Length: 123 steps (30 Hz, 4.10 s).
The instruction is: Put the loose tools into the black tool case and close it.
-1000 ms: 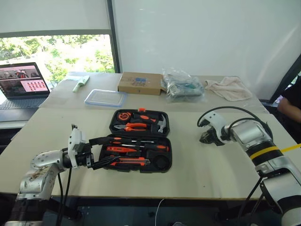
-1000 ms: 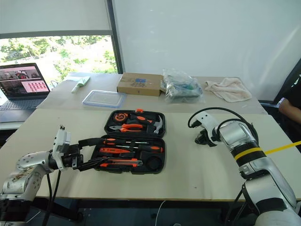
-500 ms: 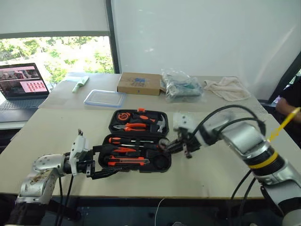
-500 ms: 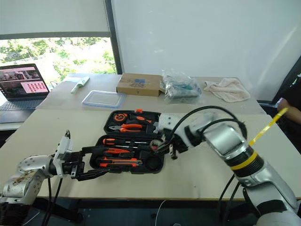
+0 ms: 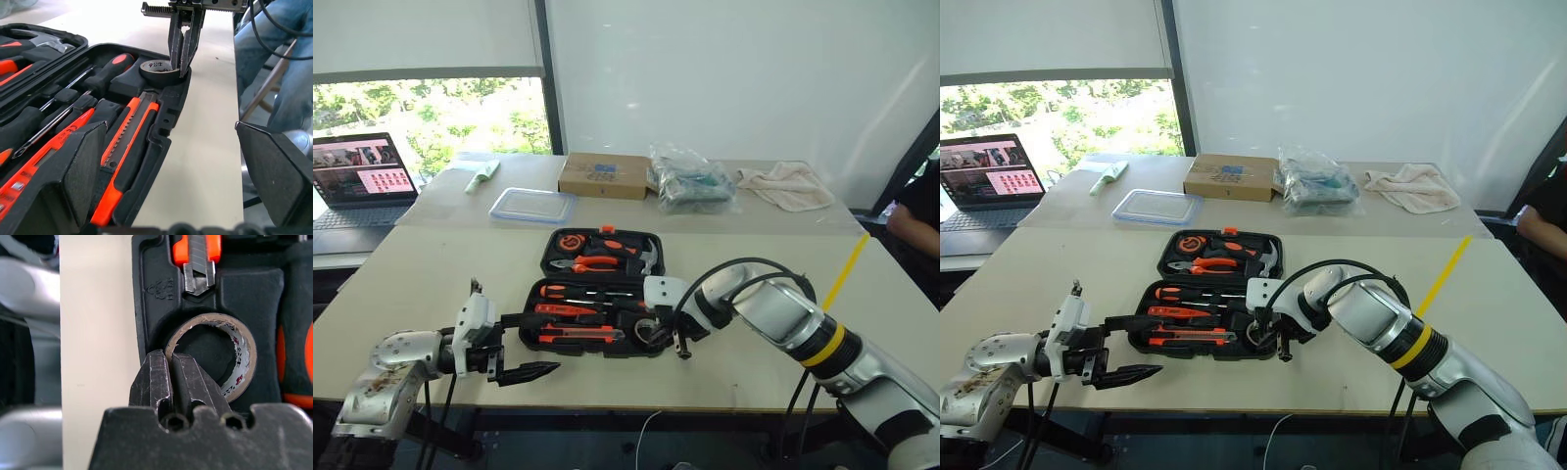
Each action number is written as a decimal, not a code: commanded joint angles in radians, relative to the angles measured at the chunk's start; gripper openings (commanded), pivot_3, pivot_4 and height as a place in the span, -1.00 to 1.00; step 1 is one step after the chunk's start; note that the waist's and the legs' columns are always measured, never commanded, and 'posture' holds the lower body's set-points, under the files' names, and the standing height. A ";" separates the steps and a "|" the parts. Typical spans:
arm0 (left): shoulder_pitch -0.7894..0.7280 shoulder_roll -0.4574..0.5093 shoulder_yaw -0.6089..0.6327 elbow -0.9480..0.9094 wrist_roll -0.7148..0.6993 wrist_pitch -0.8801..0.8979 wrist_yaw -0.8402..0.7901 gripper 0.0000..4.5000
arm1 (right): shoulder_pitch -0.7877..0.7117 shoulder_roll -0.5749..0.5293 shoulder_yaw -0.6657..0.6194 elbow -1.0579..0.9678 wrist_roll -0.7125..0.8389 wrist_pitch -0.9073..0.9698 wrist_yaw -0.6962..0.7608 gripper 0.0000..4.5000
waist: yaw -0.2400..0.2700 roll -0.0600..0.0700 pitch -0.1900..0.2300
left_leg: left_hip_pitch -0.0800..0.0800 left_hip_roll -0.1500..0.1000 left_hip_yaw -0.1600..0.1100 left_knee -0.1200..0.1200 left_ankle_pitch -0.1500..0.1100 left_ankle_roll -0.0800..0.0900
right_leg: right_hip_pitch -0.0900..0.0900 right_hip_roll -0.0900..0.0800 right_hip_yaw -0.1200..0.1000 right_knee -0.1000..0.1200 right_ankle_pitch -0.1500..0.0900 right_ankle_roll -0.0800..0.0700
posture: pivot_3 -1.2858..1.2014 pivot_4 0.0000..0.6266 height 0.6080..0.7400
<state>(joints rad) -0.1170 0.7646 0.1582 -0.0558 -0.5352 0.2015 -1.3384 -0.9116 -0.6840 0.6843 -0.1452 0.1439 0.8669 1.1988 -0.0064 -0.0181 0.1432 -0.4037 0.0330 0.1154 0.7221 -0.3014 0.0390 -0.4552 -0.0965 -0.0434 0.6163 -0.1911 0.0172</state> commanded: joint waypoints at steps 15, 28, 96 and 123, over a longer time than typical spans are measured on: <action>-0.165 -0.039 0.088 0.130 0.191 0.200 0.614 -0.31 | 0.419 -0.045 -0.541 0.085 -0.097 -0.487 -0.409 -0.87 | 0.015 -0.003 -0.002 | 0.004 -0.001 0.001 -0.002 0.000 0.000 | 0.004 0.000 0.000 -0.002 0.000 0.000 | 0.03 -0.52 1.00; -0.322 -0.142 -0.059 0.298 0.270 0.231 0.641 -0.96 | 0.332 0.256 -0.462 0.310 -0.226 -0.619 -0.629 -1.00 | -0.006 -0.004 -0.002 | 0.005 0.000 0.002 -0.001 0.004 -0.006 | 0.001 0.003 0.003 0.009 0.001 -0.002 | 0.03 -0.52 1.00; -0.449 -0.361 -0.258 0.386 0.413 0.171 0.415 -0.96 | 0.522 0.022 -0.570 0.139 -0.136 -0.524 -0.276 -1.00 | 0.038 -0.002 -0.004 | 0.019 -0.005 -0.010 0.002 -0.006 0.012 | 0.031 -0.002 0.002 -0.005 -0.002 0.006 | 0.03 -0.52 1.00; -0.814 -0.227 -0.218 0.529 0.253 0.783 0.467 0.89 | 0.022 0.096 -0.723 0.368 0.140 0.516 -0.574 0.99 | 0.006 -0.007 0.001 | 0.008 -0.005 -0.008 -0.005 0.002 -0.001 | 0.015 0.004 0.005 -0.001 -0.001 0.002 | 0.03 -0.52 1.00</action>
<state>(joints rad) -0.9003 0.5338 -0.0441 0.4598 -0.3015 1.0051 -0.8733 -0.8658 -0.5860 -0.0360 0.1999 0.2971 1.4026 0.6576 -0.0008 -0.0253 0.1442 -0.3971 0.0280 0.1083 0.7161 -0.2997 0.0381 -0.4412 -0.0927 -0.0384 0.6144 -0.1923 0.0197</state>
